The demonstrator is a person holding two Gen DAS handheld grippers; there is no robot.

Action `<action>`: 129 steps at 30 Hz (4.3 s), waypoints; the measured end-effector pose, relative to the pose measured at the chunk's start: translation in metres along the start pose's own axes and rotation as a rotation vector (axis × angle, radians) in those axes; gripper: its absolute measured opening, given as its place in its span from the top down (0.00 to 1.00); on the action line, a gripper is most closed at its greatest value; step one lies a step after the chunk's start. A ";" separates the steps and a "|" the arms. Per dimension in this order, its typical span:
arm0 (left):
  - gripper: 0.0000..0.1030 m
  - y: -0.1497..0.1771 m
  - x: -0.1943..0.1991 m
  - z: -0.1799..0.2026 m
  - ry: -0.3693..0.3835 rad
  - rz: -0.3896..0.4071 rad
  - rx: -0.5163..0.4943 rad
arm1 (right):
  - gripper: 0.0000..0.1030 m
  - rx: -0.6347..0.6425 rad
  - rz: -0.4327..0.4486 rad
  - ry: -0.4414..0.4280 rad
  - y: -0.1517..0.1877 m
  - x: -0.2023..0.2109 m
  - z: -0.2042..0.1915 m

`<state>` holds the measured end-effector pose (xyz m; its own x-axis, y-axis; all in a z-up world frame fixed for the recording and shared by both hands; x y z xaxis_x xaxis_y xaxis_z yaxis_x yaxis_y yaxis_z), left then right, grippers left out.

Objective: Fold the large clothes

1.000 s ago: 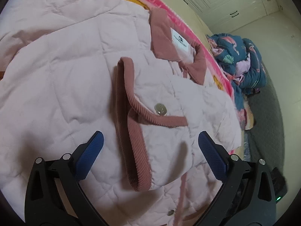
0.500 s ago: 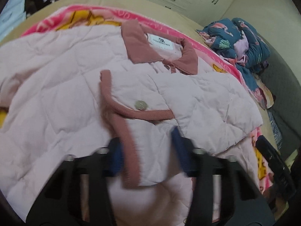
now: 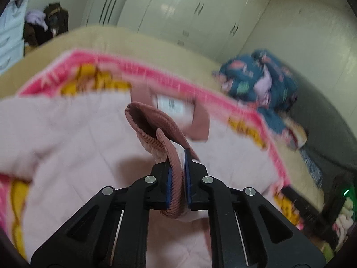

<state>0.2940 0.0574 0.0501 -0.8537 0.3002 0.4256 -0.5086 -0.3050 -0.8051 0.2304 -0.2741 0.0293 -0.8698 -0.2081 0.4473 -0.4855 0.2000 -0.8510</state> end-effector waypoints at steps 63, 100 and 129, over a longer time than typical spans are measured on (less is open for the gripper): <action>0.54 0.022 0.005 -0.053 -0.228 -0.056 -0.045 | 0.27 0.060 -0.234 0.044 0.007 -0.101 -0.001; 0.09 0.053 -0.011 -0.054 -0.218 -0.232 0.056 | 0.04 0.014 -0.181 -0.043 0.004 -0.060 -0.037; 0.09 0.010 0.065 -0.115 -0.310 -0.089 0.164 | 0.04 0.161 -0.141 -0.225 -0.001 -0.036 -0.184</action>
<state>0.2463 0.1774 0.0226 -0.7859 0.0516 0.6162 -0.5722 -0.4383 -0.6932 0.2467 -0.0911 0.0646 -0.7445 -0.4337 0.5075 -0.5644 0.0031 -0.8255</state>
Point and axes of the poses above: each gripper's, at about its wrist camera, not at the fingertips, and x roughly against the way its jaws point, z to its right, y to its underside, the point moved 1 cm from there along -x, roughly the way its jaws point, and after that the axes turned 9 degrees about z, right-handed, at the moved point
